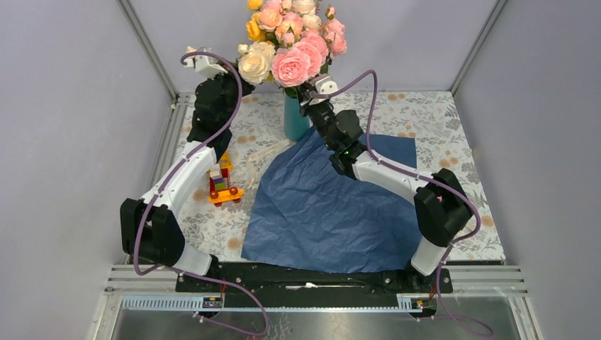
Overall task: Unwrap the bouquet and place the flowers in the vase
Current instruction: Insert the fake flower into the vase.
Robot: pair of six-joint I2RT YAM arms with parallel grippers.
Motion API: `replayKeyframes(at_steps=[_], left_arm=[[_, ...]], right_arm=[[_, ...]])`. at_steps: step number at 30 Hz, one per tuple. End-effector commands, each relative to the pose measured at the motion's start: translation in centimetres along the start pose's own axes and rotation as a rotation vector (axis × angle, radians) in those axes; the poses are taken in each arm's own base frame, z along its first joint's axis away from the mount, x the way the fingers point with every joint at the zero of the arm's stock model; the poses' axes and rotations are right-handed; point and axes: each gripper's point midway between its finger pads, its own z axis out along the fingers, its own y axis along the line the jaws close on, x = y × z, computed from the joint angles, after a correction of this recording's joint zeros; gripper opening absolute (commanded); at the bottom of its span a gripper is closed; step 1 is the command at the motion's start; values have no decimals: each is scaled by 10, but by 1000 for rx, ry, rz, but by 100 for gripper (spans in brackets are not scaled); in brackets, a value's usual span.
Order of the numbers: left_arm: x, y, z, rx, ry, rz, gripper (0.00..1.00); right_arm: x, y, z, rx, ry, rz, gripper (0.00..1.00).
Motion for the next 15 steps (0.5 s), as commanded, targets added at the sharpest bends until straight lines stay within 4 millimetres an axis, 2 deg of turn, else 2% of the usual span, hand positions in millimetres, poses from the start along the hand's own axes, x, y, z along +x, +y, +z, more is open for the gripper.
replayKeyframes(at_steps=[1, 5, 12, 13, 14, 15], left_arm=[[8, -19, 7, 49, 20, 144, 0], [13, -12, 3, 16, 16, 113, 0], [-5, -5, -22, -31, -61, 33, 0], [-6, -5, -24, -32, -65, 27, 0], [-4, -3, -25, -33, -61, 27, 0], [-1, -1, -25, -38, -48, 29, 0]], right_arm=[[33, 2, 1, 35, 74, -8, 0], [35, -2, 1, 68, 57, -43, 0], [53, 1, -1, 67, 81, -70, 0], [23, -5, -1, 78, 33, -52, 0], [56, 1, -2, 65, 88, -60, 0], [63, 3, -3, 64, 100, -56, 0]])
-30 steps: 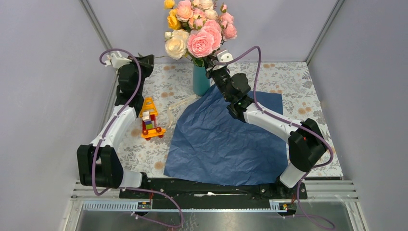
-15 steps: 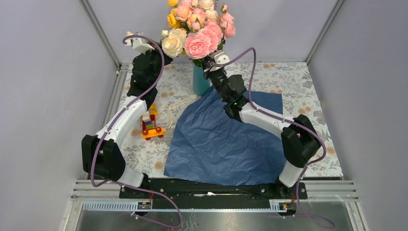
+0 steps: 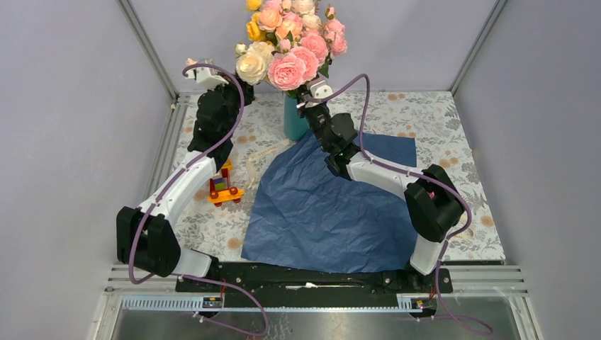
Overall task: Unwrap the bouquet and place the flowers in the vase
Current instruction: Insert the fake flower into the vase.
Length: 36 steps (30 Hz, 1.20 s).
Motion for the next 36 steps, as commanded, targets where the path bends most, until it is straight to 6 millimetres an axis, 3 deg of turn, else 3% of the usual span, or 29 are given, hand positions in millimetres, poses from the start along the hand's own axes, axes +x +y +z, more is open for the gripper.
replayKeyframes(at_steps=[1, 7, 24, 26, 31, 36], left_arm=[[-18, -2, -8, -1, -48, -30, 0], [-9, 11, -4, -6, 9, -35, 0], [-11, 29, -4, -61, 28, -56, 2], [-15, 22, -3, -27, 31, -72, 0], [-21, -21, -1, 134, 108, -111, 0], [-31, -54, -9, 254, 134, -199, 0]], right_arm=[[45, 5, -8, 19, 106, -11, 0], [59, 5, -8, 32, 135, -15, 0], [99, 8, -12, 50, 227, -27, 0], [102, 8, -13, 53, 235, -31, 0], [105, 7, -14, 58, 243, -36, 0], [96, 3, -14, 76, 228, -24, 0]])
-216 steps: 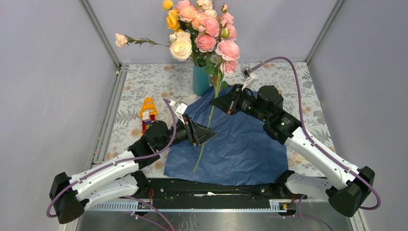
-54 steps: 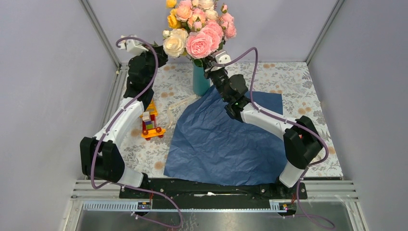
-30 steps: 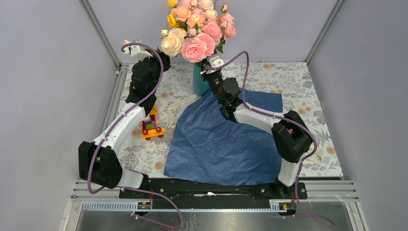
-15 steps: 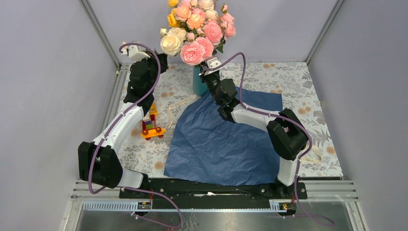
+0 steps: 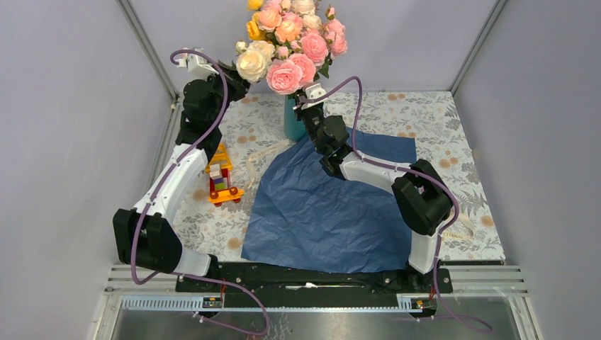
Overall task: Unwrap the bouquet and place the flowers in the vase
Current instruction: Insert the fake flower into the vase.
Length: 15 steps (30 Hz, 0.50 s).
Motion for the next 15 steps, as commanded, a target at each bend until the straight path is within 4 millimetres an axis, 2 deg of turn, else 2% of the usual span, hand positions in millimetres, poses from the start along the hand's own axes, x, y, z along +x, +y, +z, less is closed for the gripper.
replayKeyframes(at_steps=[1, 7, 10, 15], left_arm=[[-11, -54, -8, 189, 38, -83, 0], [-14, -74, -16, 257, 60, -133, 0], [-2, -60, -10, 207, 79, -119, 0], [33, -26, 5, 137, 140, -140, 0]], right_arm=[[52, 2, -12, 26, 161, -26, 0], [41, -3, -12, 44, 143, -25, 0], [43, -4, -11, 47, 147, -25, 0], [54, -4, -13, 55, 169, -30, 0]])
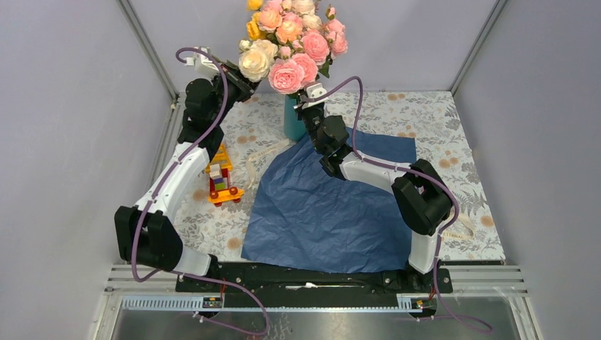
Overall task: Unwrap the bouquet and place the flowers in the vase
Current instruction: Insert the fake flower into the vase.
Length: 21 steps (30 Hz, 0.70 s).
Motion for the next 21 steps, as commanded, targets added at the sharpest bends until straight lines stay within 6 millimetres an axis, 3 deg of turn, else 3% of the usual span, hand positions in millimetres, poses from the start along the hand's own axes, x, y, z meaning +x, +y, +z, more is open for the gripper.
replayKeyframes(at_steps=[1, 5, 9, 12, 17, 21], left_arm=[[19, 17, 12, -9, 39, -25, 0], [27, 30, 16, -39, 55, -21, 0], [19, 33, 8, -78, 21, 31, 2], [10, 35, 0, -110, -9, 79, 10], [0, 32, -11, -131, -34, 144, 33], [-6, 28, -19, -133, -49, 188, 46]], right_arm=[[54, 1, -12, 28, 165, -37, 0], [61, 0, -13, 35, 180, -48, 0], [55, 0, -16, 31, 170, -40, 5], [48, -1, -18, 28, 158, -30, 13], [37, -3, -22, 23, 136, -11, 21], [29, -5, -26, 17, 123, 1, 28]])
